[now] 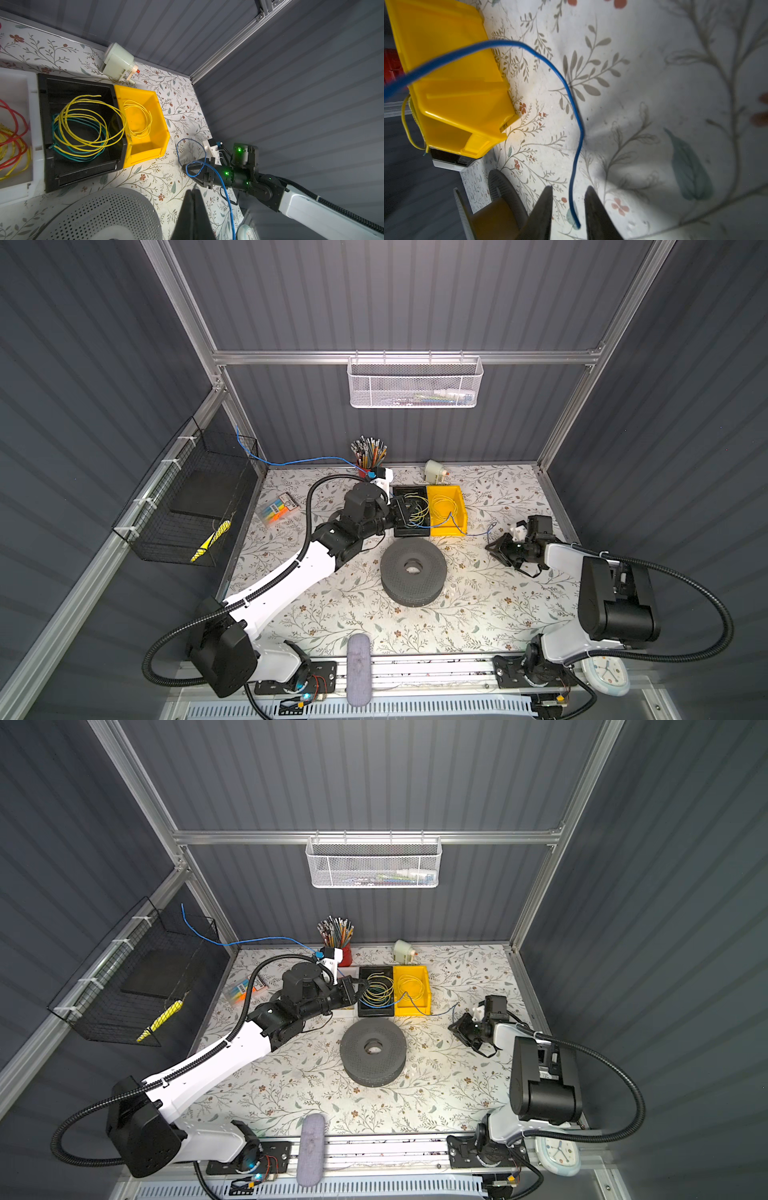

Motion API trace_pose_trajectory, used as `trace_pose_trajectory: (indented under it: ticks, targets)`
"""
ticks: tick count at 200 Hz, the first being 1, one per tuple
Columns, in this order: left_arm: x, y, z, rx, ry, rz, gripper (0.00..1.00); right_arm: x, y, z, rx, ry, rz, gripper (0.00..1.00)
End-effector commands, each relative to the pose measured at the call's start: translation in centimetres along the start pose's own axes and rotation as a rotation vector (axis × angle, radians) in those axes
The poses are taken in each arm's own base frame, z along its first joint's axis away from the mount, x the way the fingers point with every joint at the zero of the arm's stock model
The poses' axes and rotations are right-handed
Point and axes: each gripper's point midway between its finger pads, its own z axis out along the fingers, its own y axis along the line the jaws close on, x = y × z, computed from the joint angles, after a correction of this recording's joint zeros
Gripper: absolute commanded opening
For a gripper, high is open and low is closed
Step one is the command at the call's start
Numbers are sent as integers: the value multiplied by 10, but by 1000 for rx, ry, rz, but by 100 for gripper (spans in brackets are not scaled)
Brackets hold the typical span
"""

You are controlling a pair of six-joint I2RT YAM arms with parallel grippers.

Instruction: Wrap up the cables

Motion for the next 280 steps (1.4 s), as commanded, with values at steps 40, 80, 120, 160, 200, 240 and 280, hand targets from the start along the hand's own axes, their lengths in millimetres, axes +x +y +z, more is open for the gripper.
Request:
trace_pose_trajectory:
  ticks: [40, 80, 120, 160, 200, 240, 280]
  targets:
    - [-9, -3, -12, 8, -43, 5, 0, 3, 1, 2, -1, 11, -7, 21]
    - [-13, -6, -18, 0, -46, 22, 0, 0, 0, 6, -2, 22, 0, 8]
    - [-17, -7, -26, -14, -54, 32, 0, 2, 1, 8, -20, 30, 9, 0]
    - [-33, -18, -37, -14, -73, 62, 0, -2, -1, -3, 27, -3, -18, 0]
    - [-78, -33, -63, -27, -125, 97, 0, -13, -9, -25, 144, -63, -86, 0]
    - [-146, -49, -98, -102, -245, 117, 0, -22, -34, -51, 321, -182, -125, 0]
    - [-200, -26, -128, -185, -386, 11, 0, -29, -62, -73, 462, -235, -150, 0]
